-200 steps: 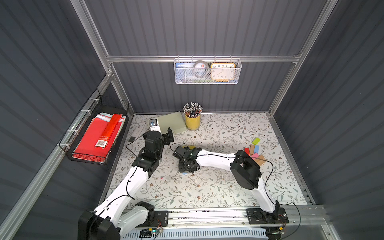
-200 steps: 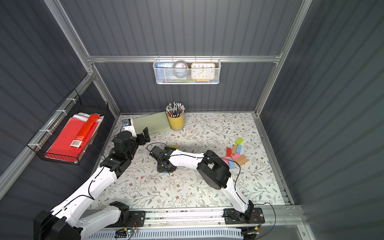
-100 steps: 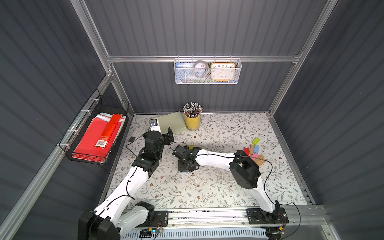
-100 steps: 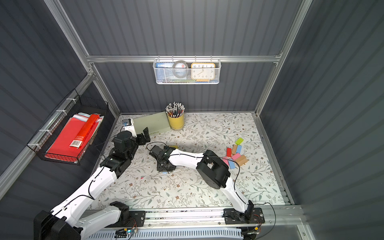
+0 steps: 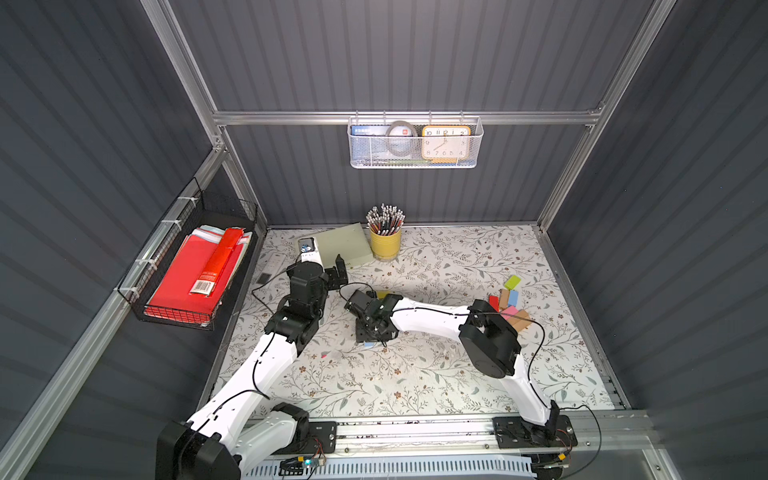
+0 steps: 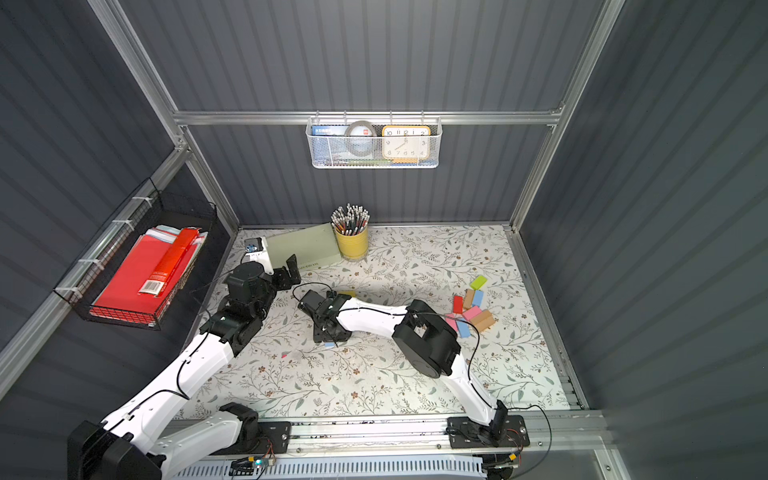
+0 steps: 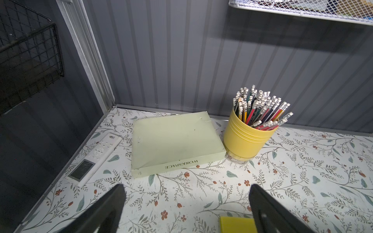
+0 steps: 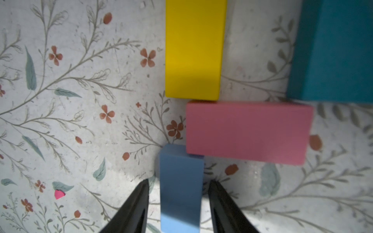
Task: Assemble the number 8 with building blocks
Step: Assemble the building block at the center of the board, then pick up the building block from the center of the board.
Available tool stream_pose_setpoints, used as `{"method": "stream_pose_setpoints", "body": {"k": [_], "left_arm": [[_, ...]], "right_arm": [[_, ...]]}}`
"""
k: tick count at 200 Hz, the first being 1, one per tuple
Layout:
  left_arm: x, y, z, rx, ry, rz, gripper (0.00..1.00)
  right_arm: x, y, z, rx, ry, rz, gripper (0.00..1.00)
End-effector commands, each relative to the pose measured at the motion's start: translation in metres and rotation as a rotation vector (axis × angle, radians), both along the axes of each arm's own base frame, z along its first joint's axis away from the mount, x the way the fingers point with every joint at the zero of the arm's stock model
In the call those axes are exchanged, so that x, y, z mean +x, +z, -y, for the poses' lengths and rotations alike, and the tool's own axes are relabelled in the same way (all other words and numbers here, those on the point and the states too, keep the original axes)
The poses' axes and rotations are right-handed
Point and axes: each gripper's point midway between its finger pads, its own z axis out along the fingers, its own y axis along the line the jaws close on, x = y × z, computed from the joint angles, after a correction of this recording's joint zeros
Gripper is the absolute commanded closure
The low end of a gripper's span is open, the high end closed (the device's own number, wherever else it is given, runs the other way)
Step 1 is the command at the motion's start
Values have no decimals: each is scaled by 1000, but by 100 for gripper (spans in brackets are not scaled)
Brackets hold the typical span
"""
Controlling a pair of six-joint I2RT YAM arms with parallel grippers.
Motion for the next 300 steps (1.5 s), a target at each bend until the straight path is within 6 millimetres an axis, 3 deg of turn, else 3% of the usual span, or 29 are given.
{"method": "stream_pose_setpoints", "body": {"k": [1, 33, 60, 100, 119, 156, 187, 219, 256, 281, 300], "left_arm": [[1, -4, -1, 16, -7, -9, 1], [0, -4, -1, 16, -7, -8, 0], [1, -4, 1, 13, -16, -6, 1], [1, -4, 5, 9, -40, 1, 1], [1, -4, 6, 8, -44, 4, 1], [3, -7, 9, 12, -61, -3, 1], [4, -10, 19, 13, -115, -7, 1], [4, -10, 31, 5, -183, -6, 1], [4, -11, 36, 4, -208, -11, 1], [5, -12, 36, 6, -213, -13, 1], [5, -13, 37, 9, -215, -16, 0]], "right_arm": [[7, 2, 25, -82, -40, 21, 43], [15, 52, 34, -47, -66, 106, 38], [20, 82, 64, -53, -95, 192, 34], [25, 108, 118, -28, -167, 266, 31], [27, 118, 129, 14, -157, 292, 31], [20, 109, 120, 65, -117, 240, 31], [31, 101, 148, 54, -185, 255, 27], [39, 112, 196, 51, -268, 333, 1], [42, 112, 264, 9, -357, 401, 1], [41, 102, 317, -78, -432, 385, 3], [38, 86, 341, -100, -443, 321, 10]]}}
